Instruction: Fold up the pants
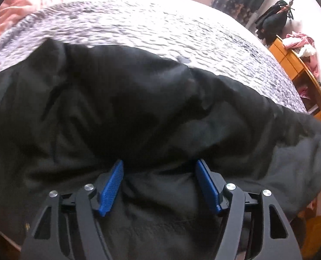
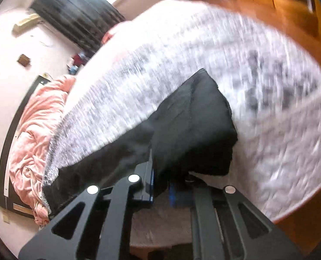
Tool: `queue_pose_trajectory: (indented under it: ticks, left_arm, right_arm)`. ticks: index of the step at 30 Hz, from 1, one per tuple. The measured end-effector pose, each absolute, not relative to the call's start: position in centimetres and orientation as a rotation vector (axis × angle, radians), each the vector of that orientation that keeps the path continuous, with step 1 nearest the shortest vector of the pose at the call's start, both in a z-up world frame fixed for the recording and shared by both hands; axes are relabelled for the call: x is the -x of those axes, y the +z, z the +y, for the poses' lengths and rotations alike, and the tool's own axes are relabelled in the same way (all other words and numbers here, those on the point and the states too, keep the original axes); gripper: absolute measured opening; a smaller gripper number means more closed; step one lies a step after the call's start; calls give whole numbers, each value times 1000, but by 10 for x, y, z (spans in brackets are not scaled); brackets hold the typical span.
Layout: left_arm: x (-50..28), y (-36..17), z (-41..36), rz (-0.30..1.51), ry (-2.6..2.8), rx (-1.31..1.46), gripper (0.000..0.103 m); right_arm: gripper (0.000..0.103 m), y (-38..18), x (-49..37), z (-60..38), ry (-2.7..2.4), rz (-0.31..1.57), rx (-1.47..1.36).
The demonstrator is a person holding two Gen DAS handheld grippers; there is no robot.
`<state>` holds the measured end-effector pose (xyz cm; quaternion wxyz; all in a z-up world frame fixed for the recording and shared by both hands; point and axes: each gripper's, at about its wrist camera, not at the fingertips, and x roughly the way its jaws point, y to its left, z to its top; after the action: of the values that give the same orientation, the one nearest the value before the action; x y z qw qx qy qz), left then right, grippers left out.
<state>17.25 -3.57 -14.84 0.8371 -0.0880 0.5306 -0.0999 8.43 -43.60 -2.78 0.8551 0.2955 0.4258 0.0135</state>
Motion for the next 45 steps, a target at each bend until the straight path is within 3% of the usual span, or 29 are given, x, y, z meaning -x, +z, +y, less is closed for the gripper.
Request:
queue_pose_trajectory:
  ticks: [3,6,8,11,13,15,23,35,42,45]
  left_arm:
    - [-190,-144,-49,1146,-265,255,68]
    - [-194,-144,-72,1151,-310,258,69]
    - [-193,-145,-78,1142,-327,248,76]
    - [-187,-143,-74,1130,-344,225,73]
    - [-182,-138,-64,1155,-357,288,70]
    - [-171,-132,-43,1182,-377,414,70]
    - [-104,-114,55,1198,-292,598,70]
    - [-71,-164,160,1233,-32,909,69]
    - [-88,-182,180,1197,-27,1050,69]
    - [-90,-178,184,1178,-24,1054,61]
  right_arm:
    - [8,-19,-86,-453,-37,858,-586]
    - [8,-68,-74,-486,-160,937,-652]
    - [10,-111,-71,-495,-209,1052,-680]
    - [21,-139,-62,-498,-223,1088,-728]
    - [47,-132,-60,-493,-266,1100,-679]
    - [57,-119,-56,-484,-278,1095,-643]
    - [58,-91,-45,-395,-107,1147,-637]
    - [59,-90,-145,-177,387,1200,-395]
    - [60,-124,-157,-142,368,1277,-290]
    - [61,-136,-156,-145,364,1284,-276]
